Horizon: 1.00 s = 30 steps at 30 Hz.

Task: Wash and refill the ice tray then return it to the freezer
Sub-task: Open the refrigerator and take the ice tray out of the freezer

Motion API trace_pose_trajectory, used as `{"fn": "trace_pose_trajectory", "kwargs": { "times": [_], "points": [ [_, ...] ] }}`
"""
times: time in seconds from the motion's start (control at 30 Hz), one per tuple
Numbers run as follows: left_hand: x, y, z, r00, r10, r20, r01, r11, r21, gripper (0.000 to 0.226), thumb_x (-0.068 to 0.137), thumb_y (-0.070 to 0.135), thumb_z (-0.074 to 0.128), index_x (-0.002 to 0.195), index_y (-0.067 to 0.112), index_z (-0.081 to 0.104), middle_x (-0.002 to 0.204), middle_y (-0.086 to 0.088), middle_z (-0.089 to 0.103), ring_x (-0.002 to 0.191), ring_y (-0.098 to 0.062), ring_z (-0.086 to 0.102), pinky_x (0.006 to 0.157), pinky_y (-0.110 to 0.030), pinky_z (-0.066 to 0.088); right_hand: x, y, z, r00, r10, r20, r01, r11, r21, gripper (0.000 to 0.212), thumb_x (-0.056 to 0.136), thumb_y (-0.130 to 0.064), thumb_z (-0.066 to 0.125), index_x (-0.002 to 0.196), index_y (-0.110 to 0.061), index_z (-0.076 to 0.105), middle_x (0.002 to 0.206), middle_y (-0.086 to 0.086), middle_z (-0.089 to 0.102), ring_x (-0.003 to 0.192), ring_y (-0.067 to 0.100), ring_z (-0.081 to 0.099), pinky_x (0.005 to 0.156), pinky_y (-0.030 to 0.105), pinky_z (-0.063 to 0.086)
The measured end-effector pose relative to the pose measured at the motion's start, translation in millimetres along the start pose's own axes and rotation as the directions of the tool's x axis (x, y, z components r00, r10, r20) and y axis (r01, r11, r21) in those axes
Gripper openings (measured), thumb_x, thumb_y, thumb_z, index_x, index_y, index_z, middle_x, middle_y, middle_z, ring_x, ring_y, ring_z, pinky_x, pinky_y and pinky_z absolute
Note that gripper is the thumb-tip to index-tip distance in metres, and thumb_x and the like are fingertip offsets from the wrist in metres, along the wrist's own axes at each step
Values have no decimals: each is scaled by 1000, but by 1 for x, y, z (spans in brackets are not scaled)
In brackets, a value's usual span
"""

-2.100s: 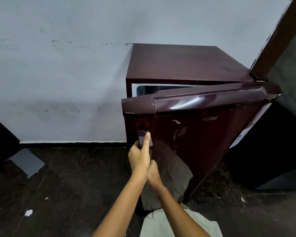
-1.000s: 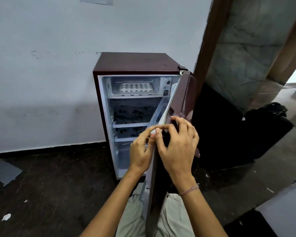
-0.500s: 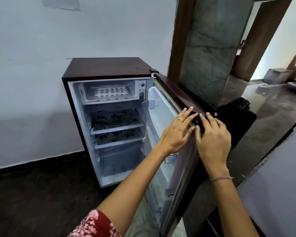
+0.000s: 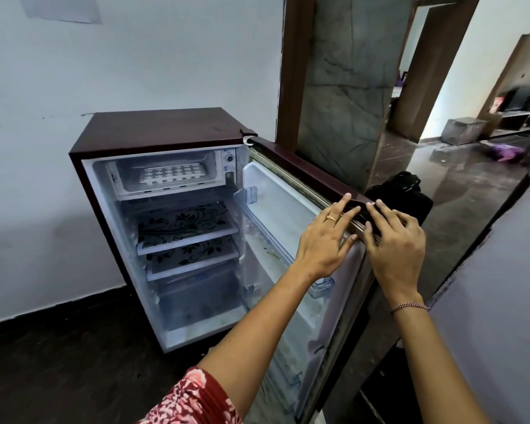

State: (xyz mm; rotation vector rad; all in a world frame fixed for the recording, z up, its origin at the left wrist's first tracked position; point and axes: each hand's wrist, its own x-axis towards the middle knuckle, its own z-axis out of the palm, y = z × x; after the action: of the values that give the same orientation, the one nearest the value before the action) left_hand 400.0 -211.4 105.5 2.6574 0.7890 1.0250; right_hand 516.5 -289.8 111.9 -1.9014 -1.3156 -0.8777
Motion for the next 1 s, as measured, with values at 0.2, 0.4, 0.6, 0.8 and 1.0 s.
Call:
{"fn": "trace_pose_trajectory", "kwargs": {
  "times": [0.2,0.4,0.6,0.8,1.0],
  "points": [
    [1,-3,-7,998,6,58,-10,997,72,54,95,35,44,146,26,28,158,7,12,142,-16,21,114,-45,25,5,-3,-3,998,42,47,-44,998,49,32,92,-25,54,122,-17,63,127,1,63,110,27,53,91,45,39],
    [-7,-27,-32,987,-161,-18,162,979,122,55,97,43,37,148,28,23,159,4,10,146,-15,6,117,-46,16,13,-42,-4,999,-9,46,5,997,79,34,93,-31,46,120,-20,64,128,-1,61,123,23,50,109,50,21],
    [-28,-86,-65,951,-294,-97,309,927,212,56,97,47,33,147,27,23,159,4,9,147,-15,4,118,-43,8,14,-100,25,991,-87,105,66,979,194,34,92,-27,49,120,-18,64,129,1,61,124,24,51,109,53,27],
    [-52,-163,-95,889,-441,-125,458,855,243,57,96,51,29,148,27,22,159,3,10,146,-14,3,119,-43,8,14,-166,75,971,-133,201,70,954,293,29,89,-20,60,117,-18,65,127,3,62,124,26,52,109,54,29],
    [-64,-235,-118,833,-538,-129,551,785,282,56,97,47,32,147,23,24,158,0,14,146,-17,8,119,-45,12,19,-225,132,939,-139,314,23,938,346,29,89,-21,60,118,-22,65,129,2,61,126,26,50,111,51,27]
  ]
}}
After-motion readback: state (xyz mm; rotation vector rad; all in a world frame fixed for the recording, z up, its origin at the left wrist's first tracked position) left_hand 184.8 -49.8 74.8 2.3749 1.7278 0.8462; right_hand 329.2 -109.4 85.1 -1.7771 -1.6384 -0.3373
